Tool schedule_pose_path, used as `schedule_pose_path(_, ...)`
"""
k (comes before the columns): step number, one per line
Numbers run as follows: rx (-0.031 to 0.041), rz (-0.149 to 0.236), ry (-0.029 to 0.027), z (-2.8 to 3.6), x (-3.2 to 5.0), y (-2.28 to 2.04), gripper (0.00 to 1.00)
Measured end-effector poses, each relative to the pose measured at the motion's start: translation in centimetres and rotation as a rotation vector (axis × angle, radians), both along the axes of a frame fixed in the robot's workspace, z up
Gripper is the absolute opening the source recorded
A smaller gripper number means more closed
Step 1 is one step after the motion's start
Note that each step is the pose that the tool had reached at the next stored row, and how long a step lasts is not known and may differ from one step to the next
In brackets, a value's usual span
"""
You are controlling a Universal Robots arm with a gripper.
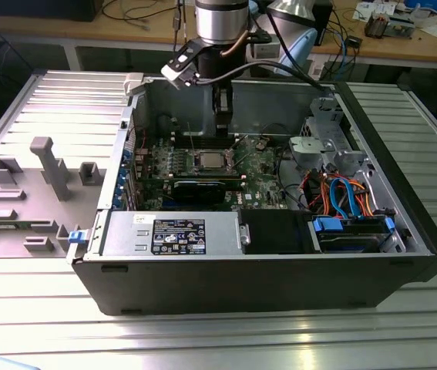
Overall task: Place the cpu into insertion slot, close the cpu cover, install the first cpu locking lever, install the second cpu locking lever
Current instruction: 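Close the cpu cover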
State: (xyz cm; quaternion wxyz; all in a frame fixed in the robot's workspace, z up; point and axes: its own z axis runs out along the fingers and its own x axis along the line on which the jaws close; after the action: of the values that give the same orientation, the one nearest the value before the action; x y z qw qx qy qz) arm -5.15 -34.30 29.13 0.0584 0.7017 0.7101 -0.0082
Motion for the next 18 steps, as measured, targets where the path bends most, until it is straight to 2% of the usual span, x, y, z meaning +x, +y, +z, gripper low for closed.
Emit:
schedule_pose_path(2,0.0036,0.000,0.0009,0.00,0.42,-0.06,0.11)
schedule_pose_path(4,0.0106,0.000,0.0035,0.01,1.11,-0.11,0.11)
schedule_pose_path(5,0.0191,0.000,0.0050,0.01,1.36,-0.11,0.11)
schedule_pose_path(7,0.0594,0.000,0.0097,0.00,1.74,-0.11,0.11)
schedule_pose_path(8,0.0614,0.000,0.0201,-0.18,2.14,-0.11,0.11)
schedule_pose_path(9,0.0612,-0.001,0.0251,-0.30,2.43,-0.10,0.11)
schedule_pose_path(12,0.0595,0.000,0.0370,-0.67,3.44,-0.07,0.11)
schedule_pose_path(17,0.0583,0.000,0.0507,-1.00,4.85,0.01,0.11)
schedule_pose_path(18,0.0584,0.000,0.0548,-1.07,5.40,0.06,0.11)
